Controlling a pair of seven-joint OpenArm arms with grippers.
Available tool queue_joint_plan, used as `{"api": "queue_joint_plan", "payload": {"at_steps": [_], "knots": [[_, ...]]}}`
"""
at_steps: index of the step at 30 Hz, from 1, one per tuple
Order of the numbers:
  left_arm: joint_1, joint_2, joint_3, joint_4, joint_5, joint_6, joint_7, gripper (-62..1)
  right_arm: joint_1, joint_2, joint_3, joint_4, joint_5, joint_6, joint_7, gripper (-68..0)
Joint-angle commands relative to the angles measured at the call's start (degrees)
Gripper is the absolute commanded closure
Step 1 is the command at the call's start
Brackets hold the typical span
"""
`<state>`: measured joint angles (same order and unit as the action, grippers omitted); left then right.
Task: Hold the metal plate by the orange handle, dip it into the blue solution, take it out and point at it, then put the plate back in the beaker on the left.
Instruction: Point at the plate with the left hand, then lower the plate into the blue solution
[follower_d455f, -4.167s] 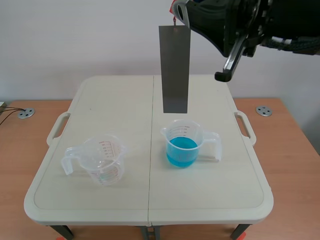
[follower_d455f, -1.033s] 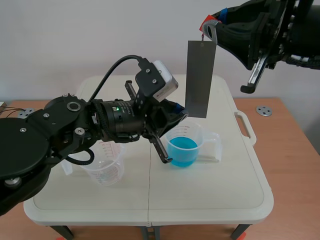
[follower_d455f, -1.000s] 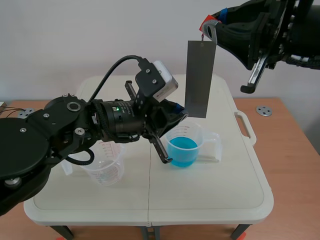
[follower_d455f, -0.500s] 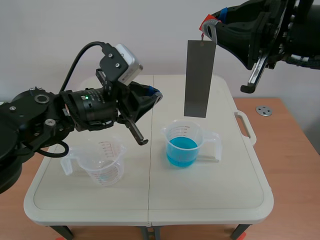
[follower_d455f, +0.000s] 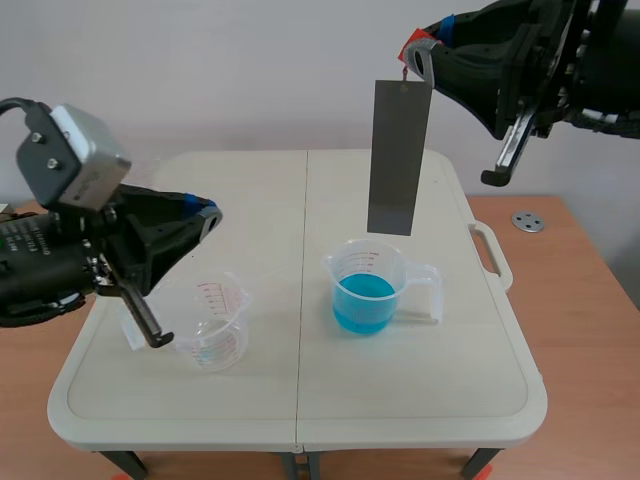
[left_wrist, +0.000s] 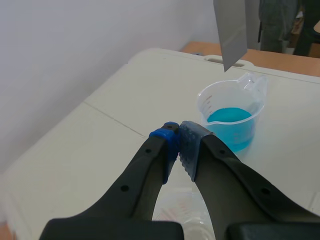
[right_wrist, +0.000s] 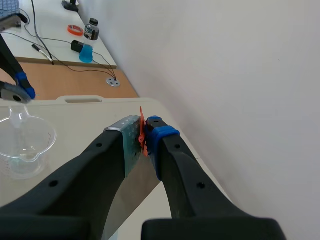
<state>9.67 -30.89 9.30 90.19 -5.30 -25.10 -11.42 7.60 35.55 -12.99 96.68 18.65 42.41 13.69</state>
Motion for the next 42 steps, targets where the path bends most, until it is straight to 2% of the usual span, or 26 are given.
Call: {"api": "queue_joint_plan", "payload": {"at_steps": [1, 8, 17, 22, 27, 31, 38, 42], "knots": [[2.69, -0.85, -2.51, 2.34, -1.38, 0.28, -1.05, -3.1, 1.16, -0.02, 0.15, 0.31, 1.01, 0.31, 1.09, -1.1], [16.92, -1.68, -15.82, 8.57, -1.4, 0.28, -4.39, -3.1, 1.16, -0.28, 0.15, 0.31, 0.92, 0.31, 1.07, -1.1], [31.63, -1.2, -29.62, 9.62, -6.62, 0.28, -9.97, -3.1, 1.14, -2.32, 0.11, 0.2, -2.01, 0.31, 0.81, -1.1], [36.37, 1.4, -34.8, 9.62, -7.17, 0.28, -10.88, -3.1, 1.14, -2.91, -0.22, -0.42, -2.27, 0.31, 0.85, -1.1], [39.06, 5.49, -38.62, 9.62, -7.1, 0.31, -11.39, -3.1, 1.18, -3.19, -1.6, -2.56, -3.74, 0.31, 2.14, -1.1], [41.07, 8.13, -39.98, 9.62, -6.75, 0.31, -11.54, -3.1, 1.18, -5.09, -1.88, -4.44, -6.1, 0.31, 2.8, -1.1], [43.56, 11.54, -40.22, 9.62, -2.99, 0.13, -11.72, -3.1, 1.79, -7.17, -3.63, -7.52, -9.73, 0.17, 4.55, -1.1], [43.65, 12.31, -40.22, 9.62, -2.14, 0.07, -11.76, -3.1, 2.05, -8.13, -4.31, -9.66, -11.39, -0.81, 5.38, -1.1]]}}
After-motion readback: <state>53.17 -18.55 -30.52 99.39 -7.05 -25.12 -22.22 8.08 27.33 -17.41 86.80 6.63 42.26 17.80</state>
